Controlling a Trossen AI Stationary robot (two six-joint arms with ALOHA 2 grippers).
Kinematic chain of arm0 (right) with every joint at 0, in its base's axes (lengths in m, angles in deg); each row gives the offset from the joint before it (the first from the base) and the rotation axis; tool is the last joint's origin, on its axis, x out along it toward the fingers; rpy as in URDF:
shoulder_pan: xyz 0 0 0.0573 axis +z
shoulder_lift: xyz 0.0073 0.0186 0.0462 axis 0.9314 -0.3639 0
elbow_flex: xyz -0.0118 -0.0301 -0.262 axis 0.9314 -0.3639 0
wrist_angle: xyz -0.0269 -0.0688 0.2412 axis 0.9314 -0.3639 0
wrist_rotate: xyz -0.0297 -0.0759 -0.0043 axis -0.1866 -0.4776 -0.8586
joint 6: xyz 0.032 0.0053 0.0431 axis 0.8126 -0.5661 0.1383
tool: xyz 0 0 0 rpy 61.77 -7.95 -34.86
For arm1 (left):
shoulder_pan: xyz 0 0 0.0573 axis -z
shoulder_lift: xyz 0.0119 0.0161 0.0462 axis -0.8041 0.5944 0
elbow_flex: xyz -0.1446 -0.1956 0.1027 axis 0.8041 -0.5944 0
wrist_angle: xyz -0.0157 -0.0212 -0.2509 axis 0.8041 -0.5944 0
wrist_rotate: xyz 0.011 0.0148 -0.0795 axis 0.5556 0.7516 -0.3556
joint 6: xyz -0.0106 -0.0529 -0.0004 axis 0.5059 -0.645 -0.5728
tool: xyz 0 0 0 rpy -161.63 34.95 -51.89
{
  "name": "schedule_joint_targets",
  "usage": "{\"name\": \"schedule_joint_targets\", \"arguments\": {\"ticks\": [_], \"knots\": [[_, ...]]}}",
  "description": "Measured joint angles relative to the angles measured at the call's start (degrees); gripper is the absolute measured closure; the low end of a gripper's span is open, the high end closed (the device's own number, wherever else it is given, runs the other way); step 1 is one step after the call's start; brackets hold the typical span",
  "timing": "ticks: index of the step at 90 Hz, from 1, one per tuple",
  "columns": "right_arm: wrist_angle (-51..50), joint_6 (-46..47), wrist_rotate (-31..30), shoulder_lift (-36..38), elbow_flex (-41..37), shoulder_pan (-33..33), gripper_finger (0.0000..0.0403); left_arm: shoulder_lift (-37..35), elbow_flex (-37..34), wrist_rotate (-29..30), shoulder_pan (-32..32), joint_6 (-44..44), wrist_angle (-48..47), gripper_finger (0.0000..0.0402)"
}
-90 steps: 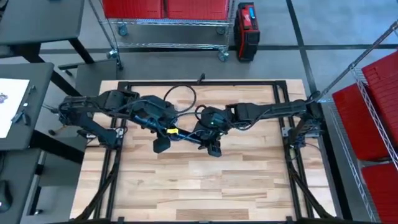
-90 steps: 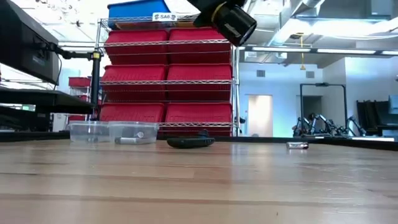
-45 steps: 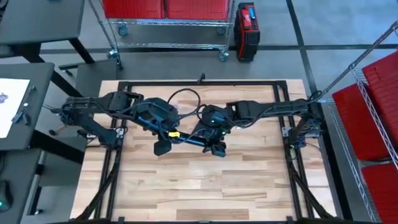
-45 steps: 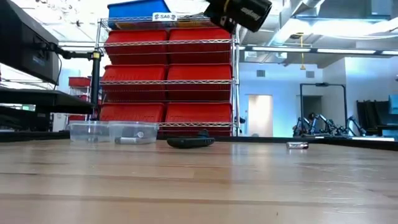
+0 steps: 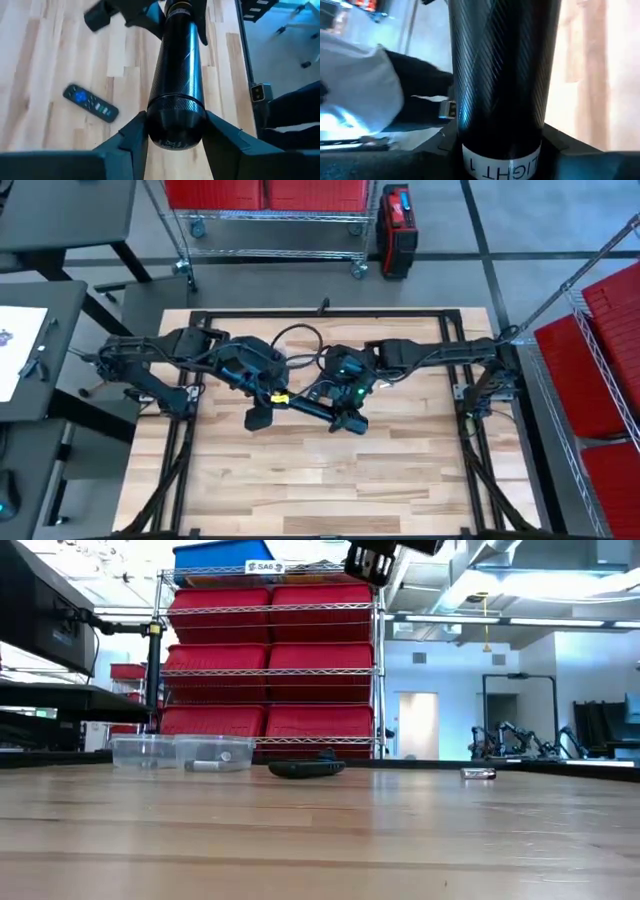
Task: Insert battery
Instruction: Close the flashlight battery compartment
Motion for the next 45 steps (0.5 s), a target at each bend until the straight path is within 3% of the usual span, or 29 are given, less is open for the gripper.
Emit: {"name": "schedule_joint_targets", "arguments": {"ticks": [30,45], "knots": [[2.3,3.0,9.1,0.0,0.0,-0.3,0.0269,0.0,0.0,2.8,2.3,21.0,2.2,0.0274],[4.9,2.6,11.2,0.1,0.0,-0.3,0.0269,-0.1,0.0,3.8,4.0,33.5,5.0,0.0294]]}}
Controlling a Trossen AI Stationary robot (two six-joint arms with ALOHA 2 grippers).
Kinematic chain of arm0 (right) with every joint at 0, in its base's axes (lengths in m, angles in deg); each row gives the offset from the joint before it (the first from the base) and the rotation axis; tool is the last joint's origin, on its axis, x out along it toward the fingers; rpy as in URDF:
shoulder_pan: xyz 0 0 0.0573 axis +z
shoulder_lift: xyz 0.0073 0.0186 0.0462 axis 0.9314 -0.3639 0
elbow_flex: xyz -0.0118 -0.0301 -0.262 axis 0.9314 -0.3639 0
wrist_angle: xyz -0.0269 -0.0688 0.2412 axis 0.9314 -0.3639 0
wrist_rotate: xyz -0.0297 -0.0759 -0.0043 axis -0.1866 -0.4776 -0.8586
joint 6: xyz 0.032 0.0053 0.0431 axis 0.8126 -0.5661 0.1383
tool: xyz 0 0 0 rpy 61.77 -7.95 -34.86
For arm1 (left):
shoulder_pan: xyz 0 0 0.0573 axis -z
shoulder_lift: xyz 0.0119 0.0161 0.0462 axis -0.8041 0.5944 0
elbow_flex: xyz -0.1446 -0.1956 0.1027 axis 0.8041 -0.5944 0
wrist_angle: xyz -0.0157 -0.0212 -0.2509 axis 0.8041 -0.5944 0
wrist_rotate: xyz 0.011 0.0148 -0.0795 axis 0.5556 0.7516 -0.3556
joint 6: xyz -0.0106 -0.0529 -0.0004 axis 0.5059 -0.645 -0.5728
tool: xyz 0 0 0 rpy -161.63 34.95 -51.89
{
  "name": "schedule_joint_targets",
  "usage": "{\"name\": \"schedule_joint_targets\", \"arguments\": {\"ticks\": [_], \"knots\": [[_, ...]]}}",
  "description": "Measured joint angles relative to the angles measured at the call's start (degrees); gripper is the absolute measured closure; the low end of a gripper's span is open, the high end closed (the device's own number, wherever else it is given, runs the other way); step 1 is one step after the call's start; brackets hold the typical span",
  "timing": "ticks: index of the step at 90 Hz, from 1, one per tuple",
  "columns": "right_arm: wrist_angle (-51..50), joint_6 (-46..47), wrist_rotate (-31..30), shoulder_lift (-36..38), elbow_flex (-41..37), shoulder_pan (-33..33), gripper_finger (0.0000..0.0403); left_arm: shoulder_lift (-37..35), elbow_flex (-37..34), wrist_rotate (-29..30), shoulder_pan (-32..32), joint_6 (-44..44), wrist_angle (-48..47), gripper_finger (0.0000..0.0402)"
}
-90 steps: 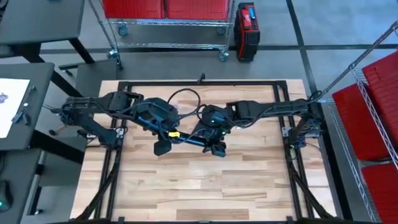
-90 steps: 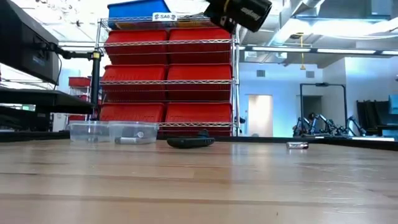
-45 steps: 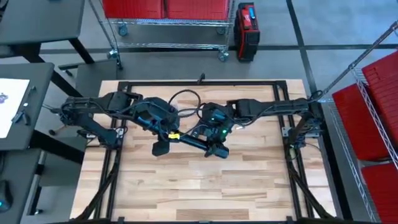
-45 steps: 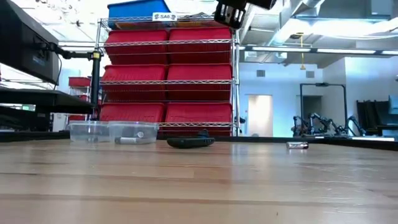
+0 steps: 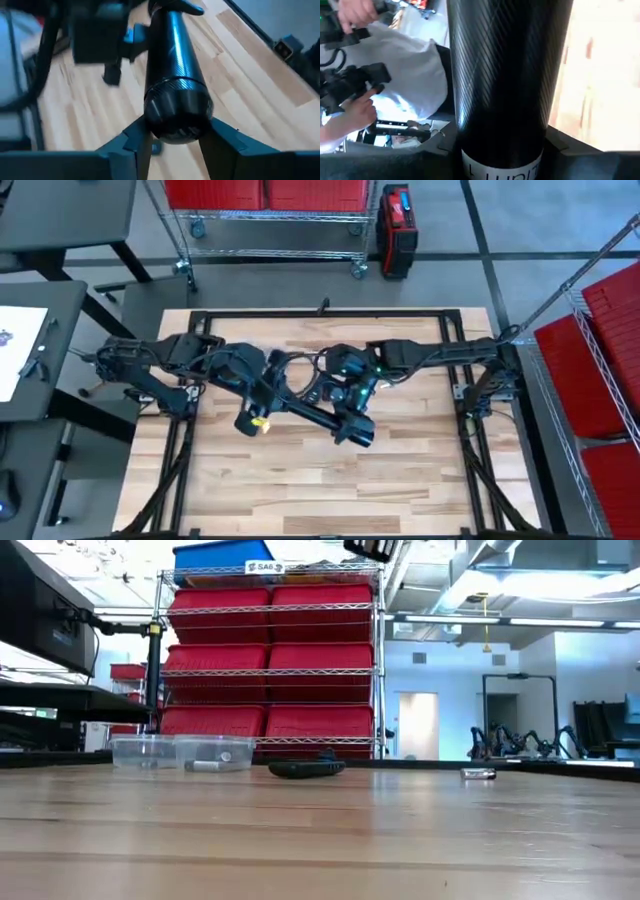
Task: Insert battery
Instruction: Close the flashlight battery compartment
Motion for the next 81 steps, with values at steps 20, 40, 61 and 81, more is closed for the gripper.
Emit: {"name": "schedule_joint_targets", "arguments": {"ticks": [20,40,61,81], "knots": [[8.2,-1.5,-1.6,0.1,0.5,0.0,0.0269,-0.3,0.0,6.8,0.4,3.0,0.2,0.0322],[7.5,-1.4,-2.9,-0.1,0.5,0.0,0.0269,-1.8,-0.1,11.5,0.5,0.3,-3.4,0.0315],[7.2,-2.4,-3.4,-0.2,0.5,-0.2,0.0269,-4.7,-0.2,13.0,0.5,-4.8,-3.8,0.0313],[6.9,-3.0,-2.9,-0.2,0.5,-0.2,0.0270,-7.9,-0.1,13.3,-0.7,-16.0,-4.8,0.0269]]}}
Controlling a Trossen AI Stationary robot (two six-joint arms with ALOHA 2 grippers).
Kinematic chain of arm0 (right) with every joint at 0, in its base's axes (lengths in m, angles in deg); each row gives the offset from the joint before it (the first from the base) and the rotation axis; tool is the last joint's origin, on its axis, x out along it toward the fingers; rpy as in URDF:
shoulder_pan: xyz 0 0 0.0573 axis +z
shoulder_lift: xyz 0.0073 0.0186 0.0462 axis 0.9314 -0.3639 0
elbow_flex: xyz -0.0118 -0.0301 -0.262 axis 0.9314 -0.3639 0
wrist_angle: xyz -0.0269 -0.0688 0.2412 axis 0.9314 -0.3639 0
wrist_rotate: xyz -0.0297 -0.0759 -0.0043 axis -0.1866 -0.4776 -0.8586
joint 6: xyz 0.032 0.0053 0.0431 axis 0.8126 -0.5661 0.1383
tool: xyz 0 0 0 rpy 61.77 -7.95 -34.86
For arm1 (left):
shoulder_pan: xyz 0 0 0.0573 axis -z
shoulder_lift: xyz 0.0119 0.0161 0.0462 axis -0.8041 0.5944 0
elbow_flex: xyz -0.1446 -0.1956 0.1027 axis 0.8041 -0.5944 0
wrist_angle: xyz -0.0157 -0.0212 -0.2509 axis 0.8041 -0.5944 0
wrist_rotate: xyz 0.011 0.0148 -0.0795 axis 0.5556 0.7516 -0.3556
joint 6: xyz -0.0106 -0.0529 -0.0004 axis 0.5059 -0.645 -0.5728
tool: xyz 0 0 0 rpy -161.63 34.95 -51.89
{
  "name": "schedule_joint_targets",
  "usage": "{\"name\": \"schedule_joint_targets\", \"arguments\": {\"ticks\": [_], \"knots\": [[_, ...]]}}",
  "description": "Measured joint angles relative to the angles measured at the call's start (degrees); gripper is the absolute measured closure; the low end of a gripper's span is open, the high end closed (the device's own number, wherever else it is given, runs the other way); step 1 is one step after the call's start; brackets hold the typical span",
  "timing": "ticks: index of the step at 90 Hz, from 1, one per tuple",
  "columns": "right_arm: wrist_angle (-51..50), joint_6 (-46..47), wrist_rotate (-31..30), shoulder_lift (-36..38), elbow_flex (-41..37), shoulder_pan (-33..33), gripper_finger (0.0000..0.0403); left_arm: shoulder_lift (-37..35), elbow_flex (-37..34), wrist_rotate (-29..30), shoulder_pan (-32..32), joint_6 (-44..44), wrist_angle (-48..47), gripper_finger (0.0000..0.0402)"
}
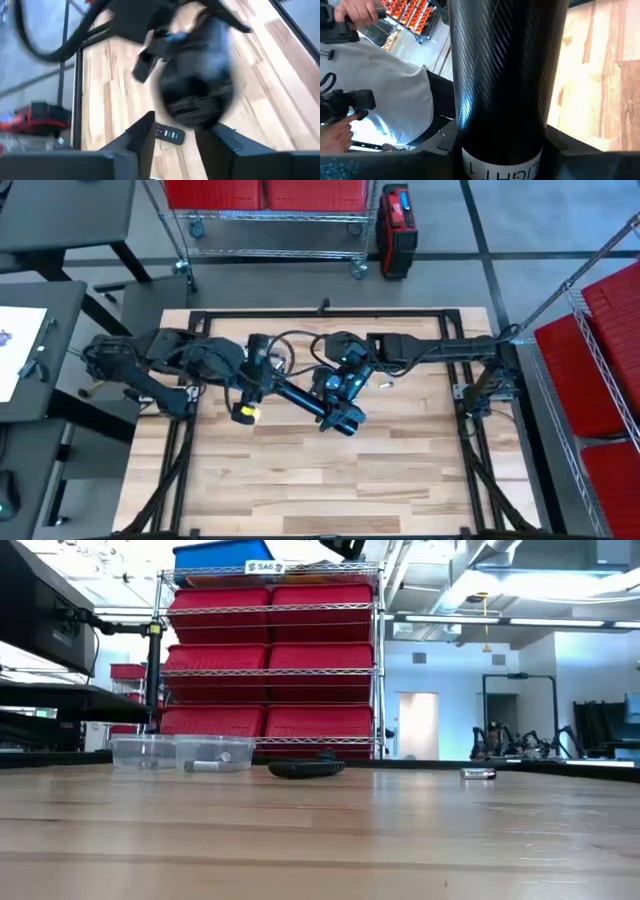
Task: Insert battery
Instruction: Close the flashlight battery compartment
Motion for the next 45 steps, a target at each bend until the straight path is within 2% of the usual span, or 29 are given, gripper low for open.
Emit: {"name": "schedule_joint_targets", "arguments": {"ticks": [21,34,45], "knots": [[0.1,-1.8,-2.0,0.0,0.0,0.1,0.0270,-3.9,0.0,-1.6,-1.2,-14.9,-1.7,0.0194],[0.0,-4.4,-7.4,0.0,-0.1,0.1,0.0270,-6.6,0.0,-1.6,-1.2,-23.3,-1.0,0.0188],[0.0,-7.7,-15.8,0.0,-0.1,0.2,0.0270,-8.0,0.1,-1.2,-1.2,-28.3,-1.6,0.0190]]}}
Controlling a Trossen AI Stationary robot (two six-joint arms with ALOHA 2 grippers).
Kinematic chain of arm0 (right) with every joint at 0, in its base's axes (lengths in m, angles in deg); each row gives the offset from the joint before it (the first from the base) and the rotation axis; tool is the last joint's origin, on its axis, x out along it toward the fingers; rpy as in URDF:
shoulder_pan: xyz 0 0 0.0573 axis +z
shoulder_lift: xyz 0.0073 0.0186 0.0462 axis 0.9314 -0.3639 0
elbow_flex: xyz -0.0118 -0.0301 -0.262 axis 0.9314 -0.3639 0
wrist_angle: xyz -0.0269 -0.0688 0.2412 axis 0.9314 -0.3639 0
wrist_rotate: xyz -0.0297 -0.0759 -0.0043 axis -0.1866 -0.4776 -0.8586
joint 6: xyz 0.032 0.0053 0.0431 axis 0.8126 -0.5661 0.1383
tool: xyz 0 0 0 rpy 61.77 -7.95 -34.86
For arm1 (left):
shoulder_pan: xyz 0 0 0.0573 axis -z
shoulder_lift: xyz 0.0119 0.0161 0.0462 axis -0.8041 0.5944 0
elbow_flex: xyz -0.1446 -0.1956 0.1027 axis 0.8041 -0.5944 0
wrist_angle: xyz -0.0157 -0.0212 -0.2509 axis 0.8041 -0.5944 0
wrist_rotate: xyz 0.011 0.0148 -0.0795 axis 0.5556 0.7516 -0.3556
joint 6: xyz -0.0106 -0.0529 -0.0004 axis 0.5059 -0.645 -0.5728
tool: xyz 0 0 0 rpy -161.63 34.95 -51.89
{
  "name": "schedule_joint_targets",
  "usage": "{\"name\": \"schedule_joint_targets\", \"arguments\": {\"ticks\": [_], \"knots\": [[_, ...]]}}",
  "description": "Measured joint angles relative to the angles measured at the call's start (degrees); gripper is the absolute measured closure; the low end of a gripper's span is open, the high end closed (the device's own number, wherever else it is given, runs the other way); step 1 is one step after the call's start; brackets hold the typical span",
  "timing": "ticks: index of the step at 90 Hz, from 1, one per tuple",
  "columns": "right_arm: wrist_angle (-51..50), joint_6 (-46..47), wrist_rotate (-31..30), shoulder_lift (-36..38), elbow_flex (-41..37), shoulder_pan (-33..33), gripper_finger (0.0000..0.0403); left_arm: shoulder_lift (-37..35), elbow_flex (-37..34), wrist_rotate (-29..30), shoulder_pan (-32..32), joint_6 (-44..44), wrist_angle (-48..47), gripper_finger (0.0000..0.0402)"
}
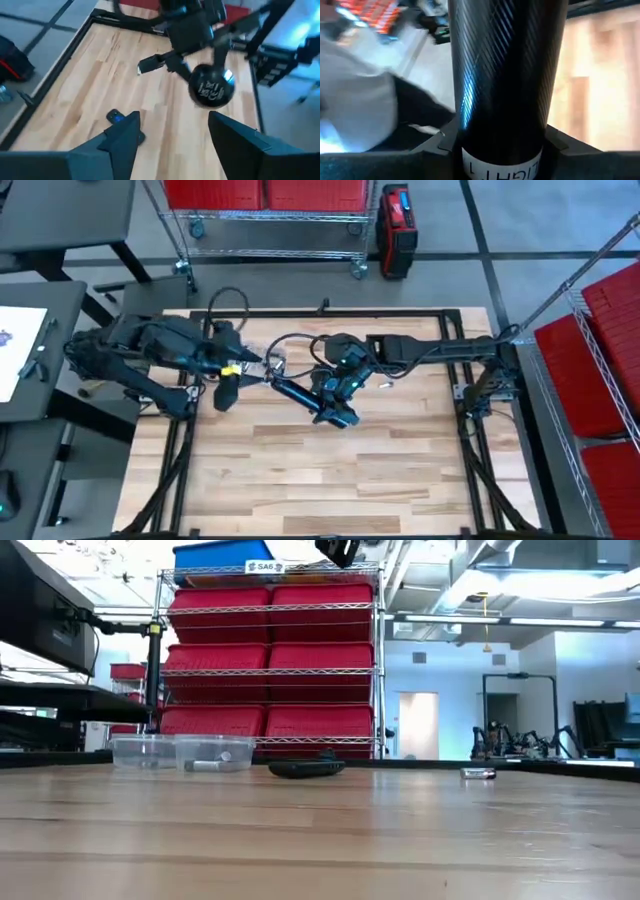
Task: Insert battery
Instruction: Close the flashlight battery compartment
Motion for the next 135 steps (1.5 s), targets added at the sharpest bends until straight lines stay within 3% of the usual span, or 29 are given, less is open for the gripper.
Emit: {"name": "schedule_joint_targets", "arguments": {"ticks": [15,46,92,113,135], "knots": [[2.1,-2.1,-12.1,0.0,-0.1,0.3,0.0270,0.1,0.0,0.3,-0.8,-2.5,-0.1,0.0191],[12.4,-5.0,-22.8,-0.1,-0.1,2.3,0.0270,0.1,0.0,0.5,-4.2,-2.9,-0.2,0.0191],[14.8,-5.2,-25.3,-2.8,-0.1,2.8,0.0270,1.3,-0.1,-1.1,-4.9,0.8,6.3,0.0191],[14.3,-5.0,-25.5,-2.9,-0.1,3.0,0.0270,-0.2,0.0,-6.4,-4.9,-2.8,7.5,0.0191],[12.6,-5.1,-25.5,-3.0,-0.1,3.0,0.0270,-0.5,0.1,-6.2,-5.9,0.8,9.4,0.0191]]}}
